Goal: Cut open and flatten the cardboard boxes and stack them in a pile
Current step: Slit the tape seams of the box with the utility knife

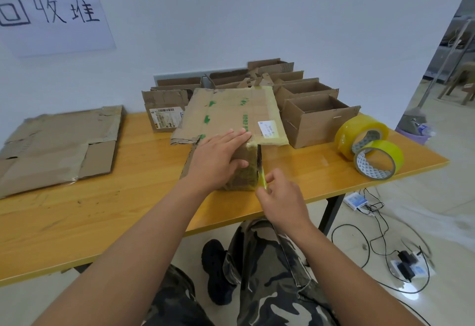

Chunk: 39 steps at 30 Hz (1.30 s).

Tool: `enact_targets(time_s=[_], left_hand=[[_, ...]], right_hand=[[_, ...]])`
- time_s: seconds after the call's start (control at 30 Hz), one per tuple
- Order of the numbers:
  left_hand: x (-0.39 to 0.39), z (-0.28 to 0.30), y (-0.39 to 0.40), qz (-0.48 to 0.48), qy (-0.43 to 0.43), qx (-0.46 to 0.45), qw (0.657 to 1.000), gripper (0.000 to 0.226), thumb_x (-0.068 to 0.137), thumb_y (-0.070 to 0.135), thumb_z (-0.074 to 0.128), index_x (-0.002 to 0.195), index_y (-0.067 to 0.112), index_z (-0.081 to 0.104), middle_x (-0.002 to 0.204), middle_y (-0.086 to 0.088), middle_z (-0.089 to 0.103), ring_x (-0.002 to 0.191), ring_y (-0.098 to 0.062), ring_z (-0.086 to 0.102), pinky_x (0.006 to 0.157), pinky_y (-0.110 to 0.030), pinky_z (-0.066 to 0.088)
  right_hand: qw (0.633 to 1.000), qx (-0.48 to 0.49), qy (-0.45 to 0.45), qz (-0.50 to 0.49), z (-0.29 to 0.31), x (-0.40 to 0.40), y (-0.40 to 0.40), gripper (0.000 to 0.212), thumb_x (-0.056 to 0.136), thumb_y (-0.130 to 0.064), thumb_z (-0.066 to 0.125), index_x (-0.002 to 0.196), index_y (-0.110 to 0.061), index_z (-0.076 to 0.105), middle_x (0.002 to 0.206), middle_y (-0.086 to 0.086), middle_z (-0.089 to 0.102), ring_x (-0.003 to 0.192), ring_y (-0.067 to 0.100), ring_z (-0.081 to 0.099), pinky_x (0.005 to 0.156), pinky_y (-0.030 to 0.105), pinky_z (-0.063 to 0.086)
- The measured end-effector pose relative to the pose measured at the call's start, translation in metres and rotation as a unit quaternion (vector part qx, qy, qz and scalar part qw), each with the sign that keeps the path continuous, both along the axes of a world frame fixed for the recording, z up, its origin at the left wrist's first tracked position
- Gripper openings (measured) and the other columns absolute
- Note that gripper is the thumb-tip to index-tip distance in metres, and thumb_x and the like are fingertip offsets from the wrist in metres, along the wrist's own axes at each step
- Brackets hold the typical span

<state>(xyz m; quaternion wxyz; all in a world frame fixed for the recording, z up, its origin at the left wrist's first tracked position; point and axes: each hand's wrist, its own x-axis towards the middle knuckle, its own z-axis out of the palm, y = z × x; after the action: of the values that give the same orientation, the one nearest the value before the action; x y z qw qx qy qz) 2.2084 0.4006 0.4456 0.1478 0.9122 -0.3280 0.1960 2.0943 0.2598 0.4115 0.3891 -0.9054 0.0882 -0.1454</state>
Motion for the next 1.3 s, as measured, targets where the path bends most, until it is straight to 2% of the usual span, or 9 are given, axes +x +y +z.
enact_targets(time_s=[0.2, 0.37, 0.47, 0.63, 0.83, 0.97, 1.1, 1.17, 1.3], left_hand=[[-0.001, -0.001, 0.0, 0.001, -0.003, 0.002, 1.0, 0.068, 0.091, 0.046, 0.062, 0.151, 0.038, 0.032, 0.156, 0.017, 0.034, 0.146, -0.007, 0.026, 0.114, -0.034, 0.021], [0.0, 0.0, 0.0, 0.003, 0.0, 0.004, 1.0, 0.067, 0.091, 0.045, 0.062, 0.151, 0.038, 0.032, 0.156, 0.017, 0.033, 0.146, -0.008, 0.025, 0.115, -0.035, 0.021], [-0.001, 0.001, 0.0, 0.0, 0.0, 0.003, 1.0, 0.066, 0.092, 0.045, 0.062, 0.151, 0.037, 0.033, 0.156, 0.017, 0.033, 0.146, -0.008, 0.025, 0.114, -0.036, 0.021], [-0.003, 0.001, 0.001, -0.004, -0.006, 0.0, 1.0, 0.065, 0.092, 0.045, 0.062, 0.151, 0.036, 0.034, 0.155, 0.016, 0.035, 0.146, -0.009, 0.027, 0.114, -0.037, 0.022], [-0.008, 0.007, -0.004, 0.008, -0.015, -0.005, 1.0, 0.059, 0.093, 0.055, 0.055, 0.146, 0.035, 0.039, 0.15, 0.013, 0.044, 0.138, -0.013, 0.038, 0.112, -0.039, 0.028], [-0.012, 0.014, -0.027, 0.08, -0.069, 0.051, 0.993, 0.06, 0.088, 0.069, 0.048, 0.128, 0.025, 0.049, 0.127, 0.004, 0.056, 0.116, -0.02, 0.052, 0.096, -0.037, 0.043], [-0.015, 0.016, -0.039, 0.1, -0.149, 0.04, 0.983, 0.044, 0.097, 0.056, 0.045, 0.113, 0.018, 0.06, 0.108, -0.001, 0.065, 0.093, -0.02, 0.061, 0.071, -0.029, 0.044], [-0.015, 0.016, -0.031, 0.093, -0.182, 0.01, 0.979, 0.037, 0.098, 0.049, 0.05, 0.103, 0.015, 0.064, 0.096, -0.003, 0.067, 0.079, -0.02, 0.061, 0.06, -0.027, 0.038], [-0.014, 0.034, 0.003, 0.109, -0.2, -0.13, 0.965, 0.039, 0.102, 0.044, 0.041, 0.089, 0.013, 0.06, 0.079, 0.0, 0.057, 0.061, -0.015, 0.048, 0.047, -0.023, 0.03]], right_hand=[[0.998, -0.054, 0.027, -0.011, -0.008, -0.003, 0.009, 0.012, 0.097, -0.025, 0.052, 0.096, -0.018, 0.042, 0.066, -0.002, 0.048, 0.054, 0.012, 0.042, 0.045, 0.029, 0.027], [0.992, -0.109, 0.062, -0.011, -0.006, -0.005, 0.014, 0.012, 0.099, -0.024, 0.049, 0.097, -0.017, 0.039, 0.07, -0.004, 0.043, 0.061, 0.017, 0.044, 0.051, 0.034, 0.035], [0.992, -0.09, 0.085, -0.011, -0.006, -0.007, 0.013, 0.012, 0.098, -0.024, 0.05, 0.097, -0.016, 0.041, 0.073, -0.002, 0.044, 0.07, 0.024, 0.049, 0.06, 0.035, 0.041], [0.991, -0.054, 0.124, -0.003, -0.006, -0.003, 0.001, 0.016, 0.094, -0.025, 0.055, 0.086, -0.018, 0.044, 0.079, 0.003, 0.054, 0.066, 0.02, 0.049, 0.052, 0.033, 0.035], [0.997, 0.076, -0.022, -0.005, 0.0, -0.012, -0.012, 0.015, 0.091, -0.017, 0.058, 0.083, -0.019, 0.046, 0.056, 0.0, 0.05, 0.046, 0.011, 0.041, 0.047, 0.03, 0.035], [0.98, 0.17, -0.089, -0.053, 0.003, -0.005, -0.019, 0.011, 0.097, -0.013, 0.053, 0.09, -0.02, 0.049, 0.057, 0.0, 0.051, 0.04, 0.004, 0.04, 0.039, 0.017, 0.031], [0.967, 0.222, -0.097, -0.08, 0.004, 0.007, -0.026, 0.007, 0.1, -0.018, 0.051, 0.094, -0.02, 0.054, 0.059, 0.002, 0.056, 0.048, 0.007, 0.048, 0.047, 0.028, 0.04], [0.963, 0.236, -0.103, -0.076, 0.006, 0.011, -0.028, 0.011, 0.101, -0.022, 0.051, 0.092, -0.02, 0.057, 0.07, 0.006, 0.066, 0.058, 0.019, 0.058, 0.055, 0.039, 0.047], [0.954, 0.27, -0.12, -0.05, 0.019, 0.026, -0.027, 0.018, 0.102, -0.021, 0.048, 0.096, -0.01, 0.06, 0.086, -0.002, 0.067, 0.078, 0.022, 0.062, 0.067, 0.035, 0.049]])
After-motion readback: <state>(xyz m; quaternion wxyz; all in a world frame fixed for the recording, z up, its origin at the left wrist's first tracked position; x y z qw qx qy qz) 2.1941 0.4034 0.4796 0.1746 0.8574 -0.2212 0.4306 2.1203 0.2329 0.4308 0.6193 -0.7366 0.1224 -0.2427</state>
